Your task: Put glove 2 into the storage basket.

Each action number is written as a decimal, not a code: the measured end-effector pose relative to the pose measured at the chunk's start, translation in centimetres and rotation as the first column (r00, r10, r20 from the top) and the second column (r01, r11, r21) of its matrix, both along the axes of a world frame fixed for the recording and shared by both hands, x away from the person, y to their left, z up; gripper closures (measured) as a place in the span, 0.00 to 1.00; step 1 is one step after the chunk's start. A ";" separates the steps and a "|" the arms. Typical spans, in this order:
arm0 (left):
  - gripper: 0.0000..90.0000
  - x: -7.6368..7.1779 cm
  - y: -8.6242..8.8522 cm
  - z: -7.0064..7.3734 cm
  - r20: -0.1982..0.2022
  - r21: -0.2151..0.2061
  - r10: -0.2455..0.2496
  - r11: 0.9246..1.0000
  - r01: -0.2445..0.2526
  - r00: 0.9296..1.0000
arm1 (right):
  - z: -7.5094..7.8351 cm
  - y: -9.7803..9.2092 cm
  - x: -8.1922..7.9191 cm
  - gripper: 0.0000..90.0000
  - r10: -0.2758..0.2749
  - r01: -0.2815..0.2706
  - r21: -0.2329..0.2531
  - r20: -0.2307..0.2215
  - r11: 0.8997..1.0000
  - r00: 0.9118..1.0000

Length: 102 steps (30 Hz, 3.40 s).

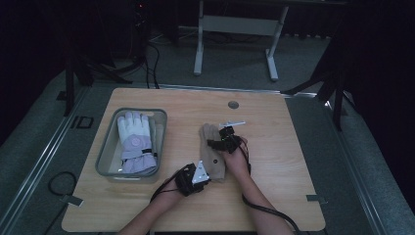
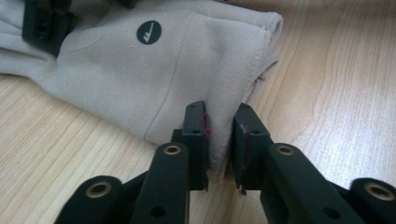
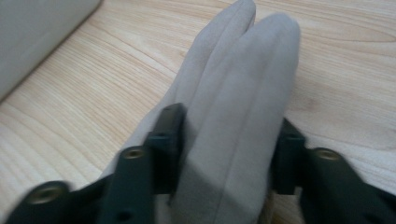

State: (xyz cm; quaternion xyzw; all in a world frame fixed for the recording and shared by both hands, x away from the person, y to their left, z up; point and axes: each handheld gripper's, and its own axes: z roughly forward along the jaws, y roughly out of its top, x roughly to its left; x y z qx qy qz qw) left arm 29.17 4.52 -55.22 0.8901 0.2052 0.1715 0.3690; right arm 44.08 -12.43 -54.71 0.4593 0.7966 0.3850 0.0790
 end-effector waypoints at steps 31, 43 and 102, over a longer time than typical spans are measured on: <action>0.92 -2.2 3.1 5.4 0.116 -0.046 0.017 0.999 -0.012 0.993 | 6.8 1.5 -0.9 0.82 0.064 -0.077 0.174 0.077 0.982 0.995; 0.92 -2.5 5.6 7.6 0.136 -0.050 0.056 0.998 -0.050 0.989 | 9.7 4.6 -0.5 0.82 0.103 -0.122 0.198 0.100 0.973 0.990; 0.91 -3.3 20.1 6.5 0.016 -0.009 0.306 0.952 -0.306 0.952 | 7.2 24.7 1.6 0.81 0.334 -0.337 0.069 0.057 0.939 0.941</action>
